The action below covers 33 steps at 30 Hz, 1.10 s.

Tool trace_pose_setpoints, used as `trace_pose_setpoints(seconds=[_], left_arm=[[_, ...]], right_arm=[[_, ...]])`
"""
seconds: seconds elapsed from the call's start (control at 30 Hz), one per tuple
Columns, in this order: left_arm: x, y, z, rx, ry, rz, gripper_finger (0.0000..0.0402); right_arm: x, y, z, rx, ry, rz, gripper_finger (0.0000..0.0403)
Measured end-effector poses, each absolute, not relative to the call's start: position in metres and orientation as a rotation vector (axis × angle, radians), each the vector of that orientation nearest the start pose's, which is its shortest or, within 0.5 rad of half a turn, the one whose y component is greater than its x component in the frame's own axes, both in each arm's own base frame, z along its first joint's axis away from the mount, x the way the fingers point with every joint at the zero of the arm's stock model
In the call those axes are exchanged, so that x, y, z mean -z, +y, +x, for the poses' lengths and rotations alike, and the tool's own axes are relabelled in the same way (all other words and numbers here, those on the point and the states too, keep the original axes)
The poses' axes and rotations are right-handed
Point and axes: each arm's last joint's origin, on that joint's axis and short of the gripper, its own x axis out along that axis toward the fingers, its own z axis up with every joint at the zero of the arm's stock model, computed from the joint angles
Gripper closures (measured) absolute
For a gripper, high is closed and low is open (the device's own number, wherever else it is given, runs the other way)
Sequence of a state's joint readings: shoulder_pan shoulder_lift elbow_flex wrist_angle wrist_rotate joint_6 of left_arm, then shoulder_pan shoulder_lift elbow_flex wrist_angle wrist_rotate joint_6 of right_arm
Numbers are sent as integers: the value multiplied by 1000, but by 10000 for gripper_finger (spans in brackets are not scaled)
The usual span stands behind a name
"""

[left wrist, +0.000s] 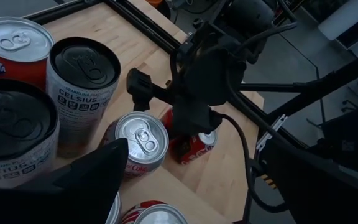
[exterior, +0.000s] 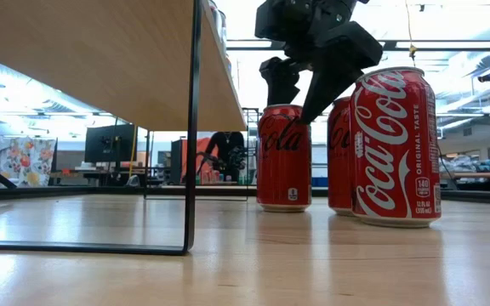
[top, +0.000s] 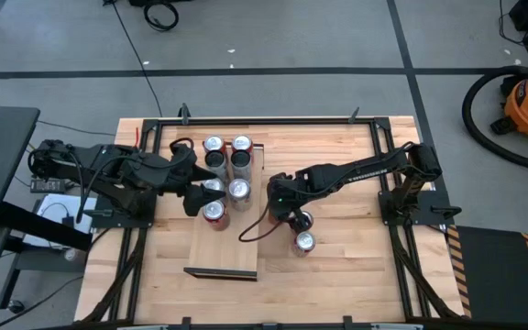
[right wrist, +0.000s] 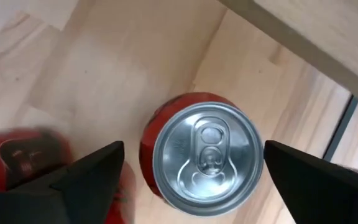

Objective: Place canned beverage on shelf
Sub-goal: Adjust the top left red and black soda can, then put the red and white soda can aligned with the other red and white soda can on the shelf

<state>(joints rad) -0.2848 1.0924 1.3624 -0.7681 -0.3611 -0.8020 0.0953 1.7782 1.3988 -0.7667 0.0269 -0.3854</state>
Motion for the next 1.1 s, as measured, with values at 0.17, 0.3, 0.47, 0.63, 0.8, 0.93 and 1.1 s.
trace_pose_setpoints(seconds=[0.17, 0.3, 0.47, 0.63, 0.8, 0.93, 1.1], left_arm=[[-416, -47, 197, -262, 410, -656, 13], [-416, -48, 197, -233, 426, -668, 13], [-414, -48, 196, -211, 456, -659, 13], [-414, -48, 196, -203, 458, -638, 13], [-414, -48, 196, -196, 461, -637, 13], [-414, -50, 196, -164, 477, -646, 13], [-414, -50, 196, -139, 490, -652, 13]], right_arm=[[-251, 35, 363, -197, 1134, -295, 6], [-269, 37, 362, -82, 1167, -222, 4], [-294, 55, 357, -50, 1182, -75, 6], [-301, 82, 351, 14, 1198, 172, 6], [-298, 103, 338, 230, 1255, 398, 7], [-296, 117, 327, 392, 1273, 485, 7], [-294, 130, 315, 559, 1267, 563, 7]])
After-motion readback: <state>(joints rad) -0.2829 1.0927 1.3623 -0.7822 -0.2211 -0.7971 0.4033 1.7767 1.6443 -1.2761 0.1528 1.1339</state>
